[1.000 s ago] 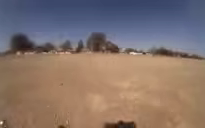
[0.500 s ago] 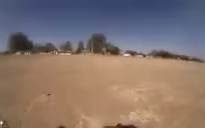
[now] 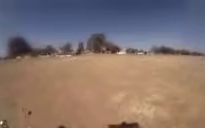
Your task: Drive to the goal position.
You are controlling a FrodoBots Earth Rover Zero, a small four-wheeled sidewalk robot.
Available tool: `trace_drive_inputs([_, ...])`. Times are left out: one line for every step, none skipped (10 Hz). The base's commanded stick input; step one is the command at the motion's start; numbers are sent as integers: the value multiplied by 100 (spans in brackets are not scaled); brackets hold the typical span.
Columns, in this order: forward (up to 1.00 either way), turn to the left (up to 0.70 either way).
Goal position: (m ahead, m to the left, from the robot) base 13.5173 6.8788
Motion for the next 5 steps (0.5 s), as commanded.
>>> trace_drive_inputs([100,0])
trace_drive_inputs([100,0])
trace_drive_inputs([100,0])
trace_drive_inputs([100,0])
trace_drive_inputs([100,0])
